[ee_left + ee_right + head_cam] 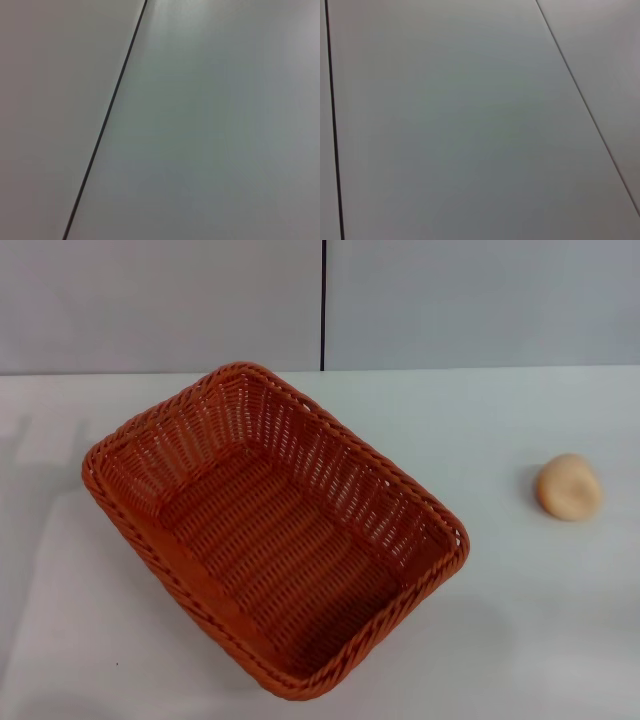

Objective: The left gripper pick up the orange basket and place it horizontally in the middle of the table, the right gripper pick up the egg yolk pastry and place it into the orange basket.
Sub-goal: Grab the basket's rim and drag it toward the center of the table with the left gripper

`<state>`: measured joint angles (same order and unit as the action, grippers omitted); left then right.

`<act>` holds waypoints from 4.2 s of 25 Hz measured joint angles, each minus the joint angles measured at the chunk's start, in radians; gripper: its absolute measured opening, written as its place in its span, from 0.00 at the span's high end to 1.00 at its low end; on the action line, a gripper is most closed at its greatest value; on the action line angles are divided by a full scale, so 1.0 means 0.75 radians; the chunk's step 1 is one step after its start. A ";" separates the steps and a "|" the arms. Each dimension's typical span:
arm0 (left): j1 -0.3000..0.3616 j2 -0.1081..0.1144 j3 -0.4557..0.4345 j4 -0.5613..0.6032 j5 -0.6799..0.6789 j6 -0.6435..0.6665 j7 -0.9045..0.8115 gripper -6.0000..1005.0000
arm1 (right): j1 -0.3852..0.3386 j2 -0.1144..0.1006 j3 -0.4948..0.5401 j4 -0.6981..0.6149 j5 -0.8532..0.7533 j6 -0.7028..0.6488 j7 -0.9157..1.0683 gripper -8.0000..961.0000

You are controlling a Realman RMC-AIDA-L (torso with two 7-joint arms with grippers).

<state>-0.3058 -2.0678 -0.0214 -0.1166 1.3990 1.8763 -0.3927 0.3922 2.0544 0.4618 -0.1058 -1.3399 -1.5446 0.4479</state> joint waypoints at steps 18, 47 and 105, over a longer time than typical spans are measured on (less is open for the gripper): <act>-0.036 0.007 0.063 0.032 0.000 -0.003 -0.025 0.26 | 0.000 0.005 0.002 0.000 0.001 0.001 0.000 0.45; -0.400 0.109 1.047 1.572 0.721 -0.469 -1.773 0.27 | -0.061 0.022 0.016 0.045 0.001 0.029 0.005 0.45; -0.565 0.012 1.139 1.318 1.482 -0.784 -2.013 0.70 | -0.076 0.024 0.022 0.057 0.015 0.050 0.037 0.45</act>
<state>-0.7292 -2.0586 0.8325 0.8722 2.5107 1.2884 -1.9025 0.3351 2.0723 0.4784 -0.0629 -1.3287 -1.5071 0.4756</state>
